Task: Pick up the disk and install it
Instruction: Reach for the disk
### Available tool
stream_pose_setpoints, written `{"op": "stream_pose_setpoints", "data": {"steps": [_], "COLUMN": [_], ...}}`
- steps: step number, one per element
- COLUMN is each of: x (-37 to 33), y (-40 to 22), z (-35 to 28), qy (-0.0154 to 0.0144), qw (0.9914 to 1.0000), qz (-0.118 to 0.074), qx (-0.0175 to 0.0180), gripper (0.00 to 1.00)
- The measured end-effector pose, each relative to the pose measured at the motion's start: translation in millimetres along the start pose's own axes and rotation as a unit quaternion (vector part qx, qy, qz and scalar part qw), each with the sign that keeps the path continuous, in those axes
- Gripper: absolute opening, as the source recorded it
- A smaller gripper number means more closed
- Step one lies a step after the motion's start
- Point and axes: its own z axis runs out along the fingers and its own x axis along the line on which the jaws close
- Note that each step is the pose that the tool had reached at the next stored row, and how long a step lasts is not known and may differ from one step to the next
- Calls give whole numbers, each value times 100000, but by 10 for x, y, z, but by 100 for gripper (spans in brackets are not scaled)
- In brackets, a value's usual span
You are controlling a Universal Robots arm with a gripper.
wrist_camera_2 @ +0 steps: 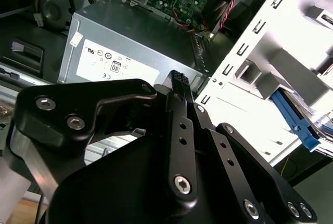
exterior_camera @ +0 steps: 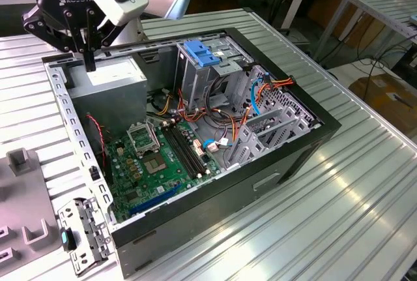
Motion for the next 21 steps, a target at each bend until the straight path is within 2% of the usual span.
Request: {"op": "stream_pose_setpoints", "data": {"steps": [11, 21], "x": [99, 241], "y": [-8, -18], "z": [0, 0], "qy": [51, 108], "qw": [100000, 100000], "qz": [-1, 2], "qx": [3, 9], "gripper": [11, 11]}}
